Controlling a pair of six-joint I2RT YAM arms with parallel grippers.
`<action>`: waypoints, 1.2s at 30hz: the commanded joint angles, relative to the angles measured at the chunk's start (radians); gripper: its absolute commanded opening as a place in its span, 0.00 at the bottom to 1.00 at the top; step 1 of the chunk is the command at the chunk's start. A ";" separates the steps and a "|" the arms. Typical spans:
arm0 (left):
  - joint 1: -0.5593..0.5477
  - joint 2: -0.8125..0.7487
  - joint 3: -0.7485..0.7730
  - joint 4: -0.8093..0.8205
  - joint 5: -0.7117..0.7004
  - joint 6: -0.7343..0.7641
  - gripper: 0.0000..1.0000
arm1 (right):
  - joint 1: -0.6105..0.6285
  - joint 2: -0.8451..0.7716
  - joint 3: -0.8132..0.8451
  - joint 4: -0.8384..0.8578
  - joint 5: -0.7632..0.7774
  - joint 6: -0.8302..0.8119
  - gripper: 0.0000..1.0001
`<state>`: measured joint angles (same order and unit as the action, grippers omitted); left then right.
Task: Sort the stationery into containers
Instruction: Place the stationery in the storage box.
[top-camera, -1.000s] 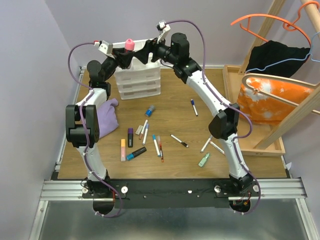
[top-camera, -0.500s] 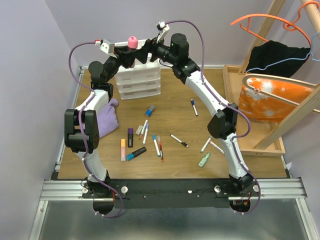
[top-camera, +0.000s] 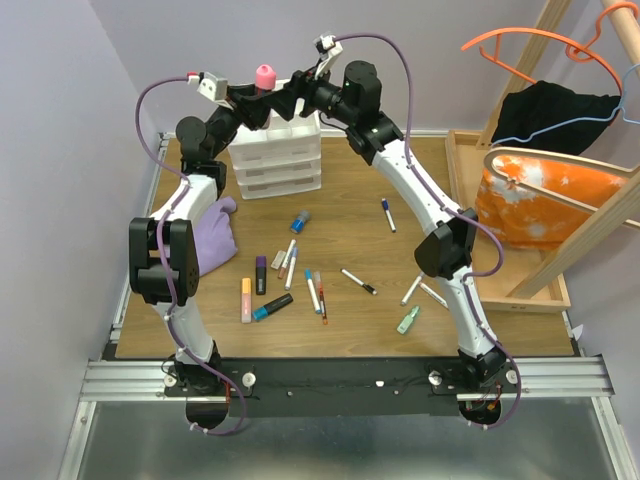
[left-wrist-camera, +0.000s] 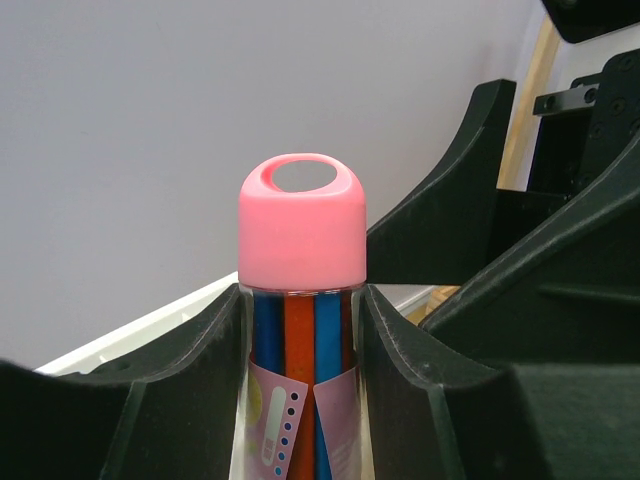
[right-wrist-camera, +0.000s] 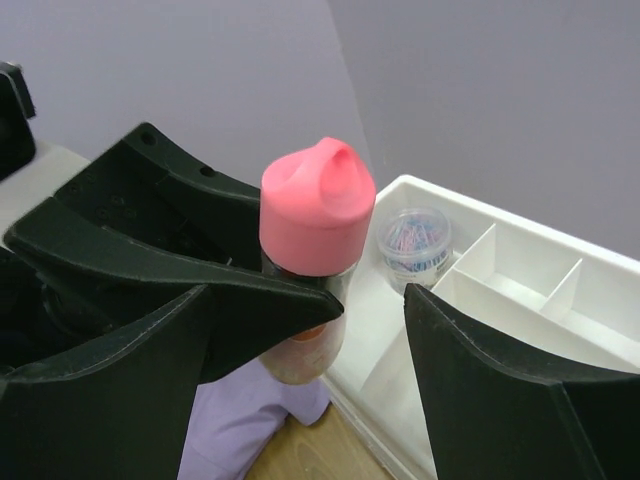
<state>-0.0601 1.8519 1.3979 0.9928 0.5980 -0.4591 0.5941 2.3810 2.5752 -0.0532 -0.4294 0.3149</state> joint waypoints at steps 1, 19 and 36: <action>0.012 0.030 0.039 -0.040 -0.016 -0.070 0.08 | 0.007 -0.058 0.073 -0.014 -0.002 -0.030 0.84; 0.000 -0.019 0.007 -0.016 0.085 -0.115 0.09 | 0.007 -0.016 0.040 0.038 0.040 0.010 0.84; -0.007 -0.036 0.033 -0.014 0.077 -0.135 0.10 | 0.007 0.024 -0.003 0.012 0.156 0.038 0.85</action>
<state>-0.0624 1.8668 1.4059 0.9337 0.6643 -0.5842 0.5945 2.3741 2.5824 -0.0467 -0.3225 0.3408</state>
